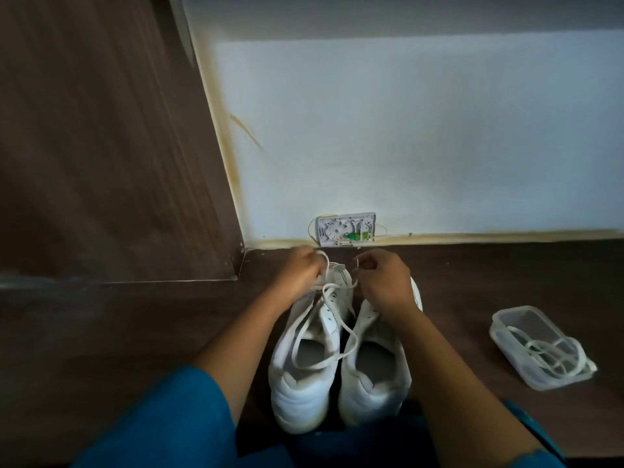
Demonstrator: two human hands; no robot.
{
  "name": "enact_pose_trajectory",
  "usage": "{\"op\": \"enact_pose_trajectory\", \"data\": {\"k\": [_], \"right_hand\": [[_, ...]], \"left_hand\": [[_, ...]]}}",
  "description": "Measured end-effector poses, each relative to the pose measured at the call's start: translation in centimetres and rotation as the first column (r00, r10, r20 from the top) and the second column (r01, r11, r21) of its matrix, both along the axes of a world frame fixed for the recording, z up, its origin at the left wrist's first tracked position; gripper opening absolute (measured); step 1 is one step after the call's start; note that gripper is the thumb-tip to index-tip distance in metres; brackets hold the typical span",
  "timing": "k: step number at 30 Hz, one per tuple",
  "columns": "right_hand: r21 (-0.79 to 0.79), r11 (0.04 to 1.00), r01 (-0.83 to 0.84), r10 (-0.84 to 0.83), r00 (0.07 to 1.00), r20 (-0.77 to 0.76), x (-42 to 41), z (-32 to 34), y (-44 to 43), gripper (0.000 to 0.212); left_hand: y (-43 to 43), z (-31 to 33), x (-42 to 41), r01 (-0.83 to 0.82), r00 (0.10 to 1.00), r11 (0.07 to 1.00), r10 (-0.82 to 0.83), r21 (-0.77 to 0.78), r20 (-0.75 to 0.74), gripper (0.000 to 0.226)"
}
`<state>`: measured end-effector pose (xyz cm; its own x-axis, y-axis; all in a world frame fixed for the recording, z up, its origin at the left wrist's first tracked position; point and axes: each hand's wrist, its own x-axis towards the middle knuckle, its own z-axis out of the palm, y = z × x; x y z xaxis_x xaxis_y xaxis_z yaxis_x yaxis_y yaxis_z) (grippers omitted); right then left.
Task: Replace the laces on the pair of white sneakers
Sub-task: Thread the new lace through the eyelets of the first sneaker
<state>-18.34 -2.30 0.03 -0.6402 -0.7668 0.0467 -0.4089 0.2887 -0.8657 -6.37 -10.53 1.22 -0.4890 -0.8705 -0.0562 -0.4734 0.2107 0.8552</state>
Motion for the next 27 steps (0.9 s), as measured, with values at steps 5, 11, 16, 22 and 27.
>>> {"op": "enact_pose_trajectory", "data": {"k": [5, 11, 16, 22, 27], "right_hand": [[-0.246, 0.968, -0.052, 0.077, 0.993, 0.094, 0.4, 3.8, -0.1, 0.017], [-0.499, 0.865, -0.049, 0.123, 0.986, 0.117, 1.3, 14.4, 0.6, 0.018], [-0.607, 0.788, -0.105, 0.199, 0.976, 0.090, 2.4, 21.1, 3.1, 0.016], [-0.651, 0.748, -0.130, 0.207, 0.977, 0.042, 3.5, 26.9, 6.1, 0.010], [-0.700, 0.707, -0.101, 0.244, 0.964, 0.107, 4.2, 30.3, 8.0, 0.014]], "left_hand": [[0.4, 7.1, -0.9, 0.060, 0.956, 0.991, -0.022, 0.121, -0.294, 0.032], [3.2, 16.5, -0.6, 0.095, 0.899, 0.995, -0.075, 0.024, -0.431, 0.034], [6.1, 22.2, 0.9, 0.134, 0.829, 0.990, -0.138, -0.047, -0.542, 0.029], [8.6, 27.3, 1.6, 0.124, 0.786, 0.980, -0.193, -0.156, -0.588, 0.028], [10.2, 29.8, 2.5, 0.104, 0.673, 0.991, -0.135, -0.087, -0.727, 0.020]]}}
